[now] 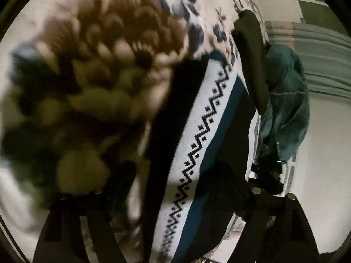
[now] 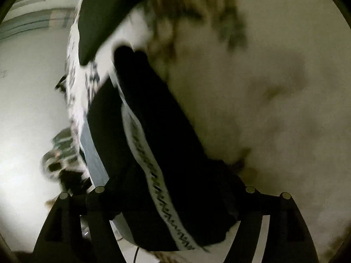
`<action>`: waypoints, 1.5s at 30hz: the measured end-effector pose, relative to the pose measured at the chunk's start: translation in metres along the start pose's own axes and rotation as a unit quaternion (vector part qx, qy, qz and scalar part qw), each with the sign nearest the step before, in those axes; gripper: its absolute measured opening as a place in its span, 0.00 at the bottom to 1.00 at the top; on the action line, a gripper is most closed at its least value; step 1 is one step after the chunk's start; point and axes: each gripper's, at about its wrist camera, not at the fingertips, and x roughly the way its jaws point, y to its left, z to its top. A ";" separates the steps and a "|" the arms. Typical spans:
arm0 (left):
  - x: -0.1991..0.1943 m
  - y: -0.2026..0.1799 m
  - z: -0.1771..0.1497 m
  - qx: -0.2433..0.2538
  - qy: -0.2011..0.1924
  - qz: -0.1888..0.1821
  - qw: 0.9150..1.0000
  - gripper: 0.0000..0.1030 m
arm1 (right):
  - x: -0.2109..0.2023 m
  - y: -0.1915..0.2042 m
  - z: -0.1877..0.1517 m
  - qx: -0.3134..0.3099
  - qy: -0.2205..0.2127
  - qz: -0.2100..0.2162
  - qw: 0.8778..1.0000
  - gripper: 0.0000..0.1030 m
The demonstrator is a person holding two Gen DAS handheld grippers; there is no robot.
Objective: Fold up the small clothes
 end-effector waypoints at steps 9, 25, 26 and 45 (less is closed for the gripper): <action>0.017 -0.018 0.010 0.022 -0.002 -0.023 0.999 0.95 | 0.069 0.041 0.000 -0.074 0.102 0.102 0.987 0.85; -0.001 -0.137 0.066 0.127 -0.036 0.000 0.991 0.24 | 0.002 0.101 -0.025 -0.069 -0.045 0.075 0.994 0.30; 0.001 -0.151 0.078 0.135 -0.034 -0.003 0.990 0.24 | -0.011 0.107 -0.016 -0.069 -0.061 0.073 0.993 0.30; 0.128 -0.272 0.311 0.257 -0.013 0.154 0.954 0.86 | -0.091 0.107 0.235 0.000 -0.197 -0.101 0.975 0.60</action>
